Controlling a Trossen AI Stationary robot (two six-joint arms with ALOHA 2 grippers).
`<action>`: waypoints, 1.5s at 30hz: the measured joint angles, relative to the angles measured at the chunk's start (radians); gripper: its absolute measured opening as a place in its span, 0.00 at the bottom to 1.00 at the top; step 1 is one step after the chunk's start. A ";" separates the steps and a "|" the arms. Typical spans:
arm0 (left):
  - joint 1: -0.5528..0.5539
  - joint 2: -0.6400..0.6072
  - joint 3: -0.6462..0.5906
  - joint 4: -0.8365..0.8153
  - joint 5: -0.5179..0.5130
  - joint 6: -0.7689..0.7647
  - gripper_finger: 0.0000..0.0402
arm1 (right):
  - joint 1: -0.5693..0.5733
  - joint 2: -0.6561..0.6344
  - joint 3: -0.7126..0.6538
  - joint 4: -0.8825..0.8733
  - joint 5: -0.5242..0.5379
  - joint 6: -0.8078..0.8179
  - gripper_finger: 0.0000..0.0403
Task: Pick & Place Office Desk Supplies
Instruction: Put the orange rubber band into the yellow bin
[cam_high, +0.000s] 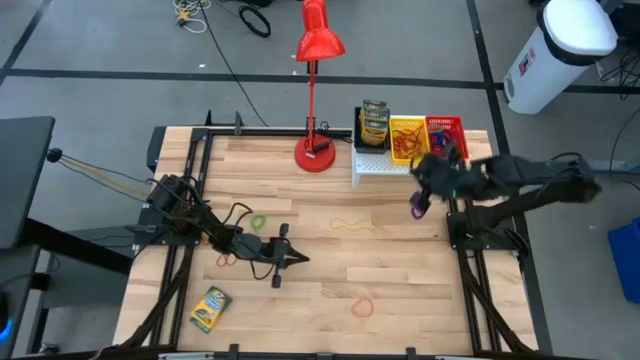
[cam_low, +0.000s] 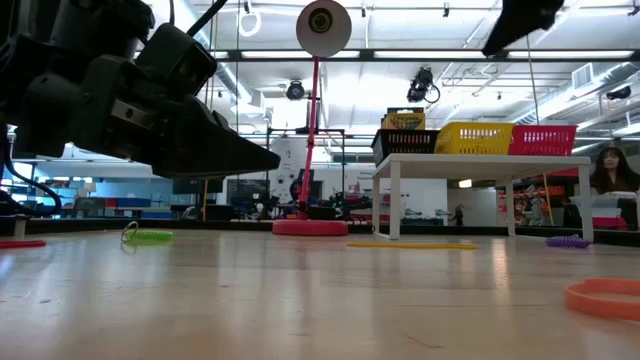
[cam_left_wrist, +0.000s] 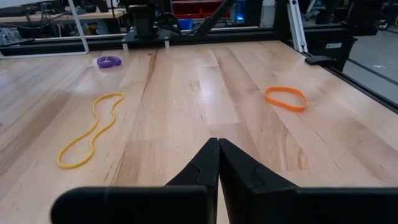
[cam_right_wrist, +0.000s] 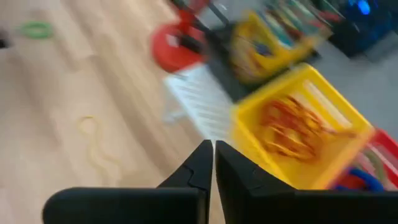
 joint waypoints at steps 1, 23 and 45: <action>0.000 0.000 0.000 0.000 0.000 0.000 0.03 | 0.055 0.012 0.000 0.008 0.025 0.017 0.07; 0.000 0.000 0.000 -0.014 0.001 -0.017 0.03 | 0.485 0.551 0.000 0.324 -0.187 0.095 0.18; 0.000 0.000 0.000 -0.015 0.001 -0.019 0.03 | 0.507 0.904 0.000 0.616 -0.484 -0.052 0.36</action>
